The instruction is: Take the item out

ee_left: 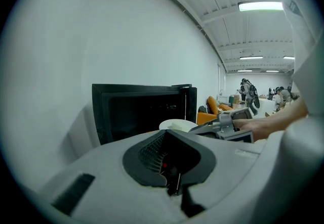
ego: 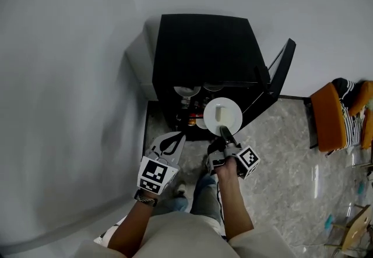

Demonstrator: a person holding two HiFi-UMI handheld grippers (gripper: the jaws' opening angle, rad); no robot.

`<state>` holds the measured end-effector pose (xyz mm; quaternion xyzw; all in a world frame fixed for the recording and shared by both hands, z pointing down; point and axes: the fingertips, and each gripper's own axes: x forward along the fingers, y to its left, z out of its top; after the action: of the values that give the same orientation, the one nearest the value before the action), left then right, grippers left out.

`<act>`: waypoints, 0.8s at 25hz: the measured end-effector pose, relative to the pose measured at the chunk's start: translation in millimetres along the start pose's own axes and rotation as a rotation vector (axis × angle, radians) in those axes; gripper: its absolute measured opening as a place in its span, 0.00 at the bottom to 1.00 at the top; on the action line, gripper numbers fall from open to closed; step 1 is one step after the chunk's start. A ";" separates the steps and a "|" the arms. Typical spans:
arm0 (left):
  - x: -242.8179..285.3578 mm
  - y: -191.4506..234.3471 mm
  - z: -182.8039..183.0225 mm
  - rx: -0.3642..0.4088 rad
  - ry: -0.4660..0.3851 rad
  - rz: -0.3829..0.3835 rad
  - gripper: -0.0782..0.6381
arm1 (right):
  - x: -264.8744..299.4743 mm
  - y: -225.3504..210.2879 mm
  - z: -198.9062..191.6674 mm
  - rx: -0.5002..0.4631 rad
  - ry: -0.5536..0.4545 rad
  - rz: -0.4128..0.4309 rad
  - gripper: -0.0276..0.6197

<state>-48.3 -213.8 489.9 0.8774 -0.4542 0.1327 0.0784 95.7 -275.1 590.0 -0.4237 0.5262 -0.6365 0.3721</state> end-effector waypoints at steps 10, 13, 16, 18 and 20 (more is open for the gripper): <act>6.0 -18.6 34.5 0.016 -0.077 -0.077 0.11 | -56.4 45.6 3.6 -0.025 -0.068 0.000 0.08; -1.2 -40.2 51.8 0.032 -0.092 -0.107 0.11 | -87.5 66.5 2.8 -0.016 -0.097 0.002 0.08; -6.4 -56.6 57.9 0.044 -0.098 -0.139 0.11 | -109.3 81.5 -2.4 -0.010 -0.108 0.013 0.08; -9.0 -63.6 57.1 0.049 -0.097 -0.155 0.11 | -120.3 85.3 -7.1 -0.007 -0.110 0.011 0.08; -10.8 -70.3 55.8 0.053 -0.095 -0.168 0.11 | -131.7 86.5 -10.7 0.007 -0.115 0.008 0.08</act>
<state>12.2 -179.3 432.3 0.9196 -0.3784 0.0958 0.0442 136.1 -164.8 484.4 -0.4563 0.5034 -0.6115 0.4055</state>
